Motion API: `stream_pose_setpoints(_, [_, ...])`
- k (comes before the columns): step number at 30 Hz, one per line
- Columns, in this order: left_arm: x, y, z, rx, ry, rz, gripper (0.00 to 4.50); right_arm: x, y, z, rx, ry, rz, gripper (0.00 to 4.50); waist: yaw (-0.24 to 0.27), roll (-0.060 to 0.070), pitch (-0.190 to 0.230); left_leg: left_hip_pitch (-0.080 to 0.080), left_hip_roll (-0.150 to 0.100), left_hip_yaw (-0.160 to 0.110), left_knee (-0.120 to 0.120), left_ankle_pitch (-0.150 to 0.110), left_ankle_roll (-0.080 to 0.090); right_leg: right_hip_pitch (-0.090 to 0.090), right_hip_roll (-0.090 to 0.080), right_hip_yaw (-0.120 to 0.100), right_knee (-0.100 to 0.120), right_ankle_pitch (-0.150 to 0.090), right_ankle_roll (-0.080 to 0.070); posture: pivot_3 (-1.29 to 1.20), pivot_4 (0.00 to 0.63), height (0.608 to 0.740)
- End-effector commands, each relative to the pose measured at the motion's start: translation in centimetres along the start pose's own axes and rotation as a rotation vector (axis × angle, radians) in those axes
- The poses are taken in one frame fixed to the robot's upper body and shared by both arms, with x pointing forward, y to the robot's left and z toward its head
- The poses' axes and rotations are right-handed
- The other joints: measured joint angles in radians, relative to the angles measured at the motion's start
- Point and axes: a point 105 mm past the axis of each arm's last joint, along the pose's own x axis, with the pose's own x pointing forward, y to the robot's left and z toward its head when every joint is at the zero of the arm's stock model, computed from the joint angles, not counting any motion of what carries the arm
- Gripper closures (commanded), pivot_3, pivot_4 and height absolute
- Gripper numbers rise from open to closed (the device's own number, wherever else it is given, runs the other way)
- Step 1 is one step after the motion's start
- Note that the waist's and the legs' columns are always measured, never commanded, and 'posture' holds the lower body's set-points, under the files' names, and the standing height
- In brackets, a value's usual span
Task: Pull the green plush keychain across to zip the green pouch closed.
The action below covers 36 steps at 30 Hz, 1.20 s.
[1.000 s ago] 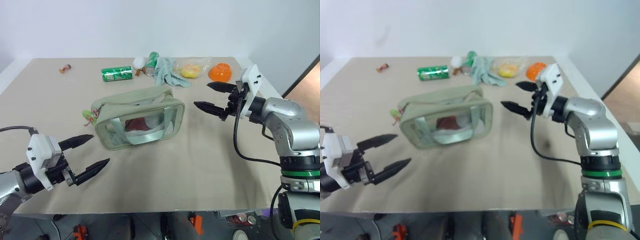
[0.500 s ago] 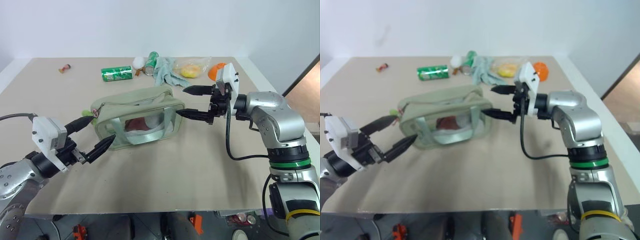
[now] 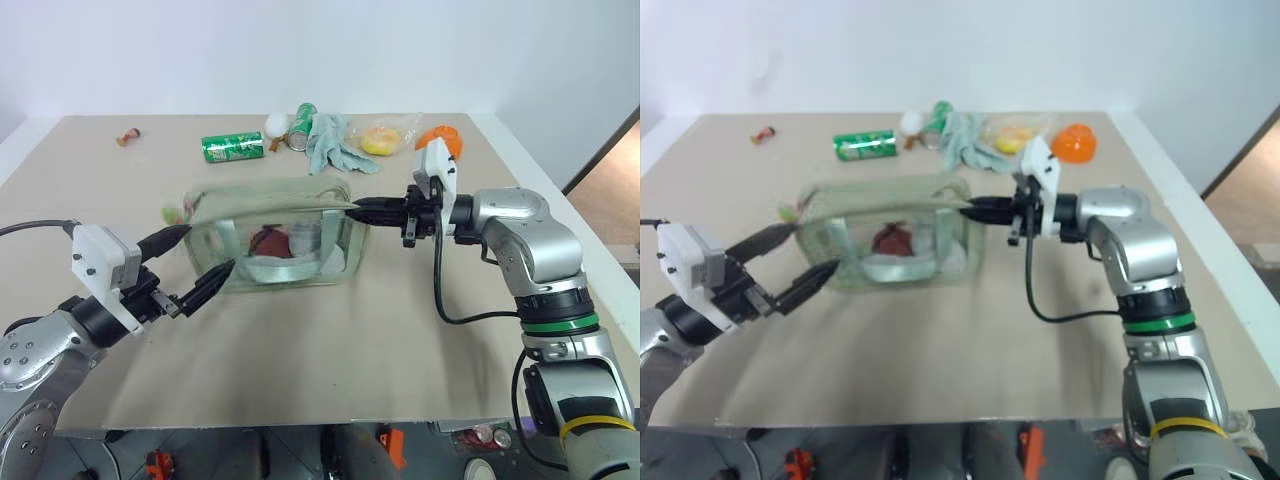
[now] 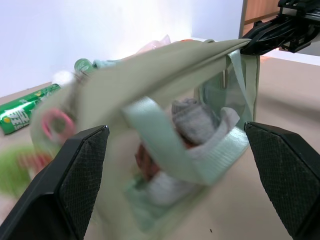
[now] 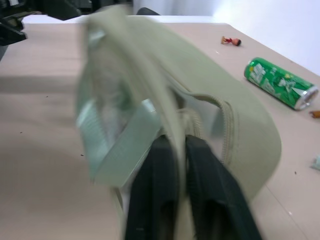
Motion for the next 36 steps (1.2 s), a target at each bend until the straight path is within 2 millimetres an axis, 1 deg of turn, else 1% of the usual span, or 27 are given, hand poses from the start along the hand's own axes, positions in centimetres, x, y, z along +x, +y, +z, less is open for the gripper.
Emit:
stream_pose_setpoints(1, [0.2,-0.4,0.8,0.03,-0.022,-0.013,0.0,0.1,0.0,0.7,-0.07,-0.009,0.012,4.44,0.0,0.0,0.0,0.0,0.0,0.0,0.0,0.0,0.0,0.0,0.0,0.0,0.0,0.0,0.0,0.0,0.15,0.74])
stream_pose_setpoints(3, [0.3,-0.4,0.8,0.03,-0.023,-0.013,0.0,0.1,0.0,0.8,-0.091,-0.01,0.018,4.44,0.0,0.0,0.0,0.0,0.0,0.0,0.0,0.0,0.0,0.0,0.0,0.0,0.0,0.0,0.0,0.0,0.15,0.74])
stream_pose_setpoints(9, [0.2,0.5,0.8,0.041,-0.02,0.002,0.0,-0.4,0.7,2.0,-0.208,-0.011,0.066,4.44,0.0,0.0,0.0,0.0,0.0,0.0,0.0,0.0,0.0,0.0,0.0,0.0,0.0,0.0,0.0,0.0,0.15,0.74])
stream_pose_setpoints(13, [0.3,1.0,1.2,0.05,-0.028,0.005,0.0,-1.5,1.6,2.8,-0.23,-0.011,0.085,4.44,0.0,0.0,0.0,-0.001,0.0,0.0,0.0,0.0,0.0,0.0,0.0,0.0,0.0,0.0,0.0,0.0,0.15,0.74])
stream_pose_setpoints(16, [0.2,1.1,1.7,0.053,-0.046,-0.001,0.0,-2.9,2.2,2.9,-0.226,0.013,0.064,4.44,0.001,0.0,0.0,-0.001,0.0,0.0,0.0,0.0,0.0,0.0,-0.001,-0.001,-0.001,0.0,0.0,0.0,0.15,0.74])
stream_pose_setpoints(20, [0.0,1.1,2.2,0.048,-0.053,-0.01,0.0,-4.6,2.8,2.5,-0.211,0.049,0.035,4.44,0.002,0.0,0.0,-0.001,-0.001,0.0,0.0,0.0,-0.001,0.0,-0.002,-0.001,-0.001,0.0,0.0,0.0,0.15,0.74])
stream_pose_setpoints(23, [0.0,1.2,1.8,0.044,-0.034,-0.02,0.0,-5.7,3.5,1.9,-0.2,0.07,0.042,4.44,0.002,-0.001,0.0,-0.001,-0.001,0.0,0.0,0.0,-0.001,0.0,-0.001,-0.001,-0.001,0.0,0.001,0.0,0.15,0.74])
stream_pose_setpoints(26, [0.2,1.1,1.6,0.047,-0.021,-0.043,0.0,-6.6,3.5,1.3,-0.205,0.09,0.039,4.44,0.001,-0.001,0.0,0.0,0.0,0.0,0.0,0.0,-0.001,0.001,-0.001,0.0,-0.001,0.0,0.0,0.0,0.15,0.74])
stream_pose_setpoints(29, [0.5,0.9,1.6,0.04,-0.024,-0.065,0.0,-7.3,3.1,0.8,-0.219,0.103,0.027,4.44,0.001,0.0,0.001,0.0,0.0,0.0,0.0,0.0,-0.001,0.001,0.0,0.0,-0.001,0.0,0.0,0.0,0.15,0.74])
stream_pose_setpoints(31, [0.8,0.8,1.5,0.033,-0.024,-0.075,0.0,-7.6,2.6,0.1,-0.229,0.114,0.012,4.44,0.001,-0.001,0.001,0.0,0.0,0.0,0.001,0.0,-0.001,0.001,0.0,0.0,-0.001,0.0,0.0,0.0,0.15,0.74])
stream_pose_setpoints(33, [1.0,0.7,1.4,0.025,-0.023,-0.084,0.0,-7.4,2.2,-0.5,-0.265,0.12,0.0,4.44,0.001,-0.001,0.001,0.0,0.0,0.0,0.001,0.0,-0.001,0.001,0.0,0.0,-0.001,0.0,0.001,0.0,0.15,0.74])
stream_pose_setpoints(36, [1.1,0.5,1.3,0.02,-0.021,-0.098,0.0,-7.2,1.7,-0.7,-0.269,0.118,-0.008,4.44,0.001,-0.001,0.001,0.0,0.0,0.001,0.002,0.0,-0.001,0.001,0.0,0.0,-0.001,0.0,0.001,0.0,0.15,0.74])
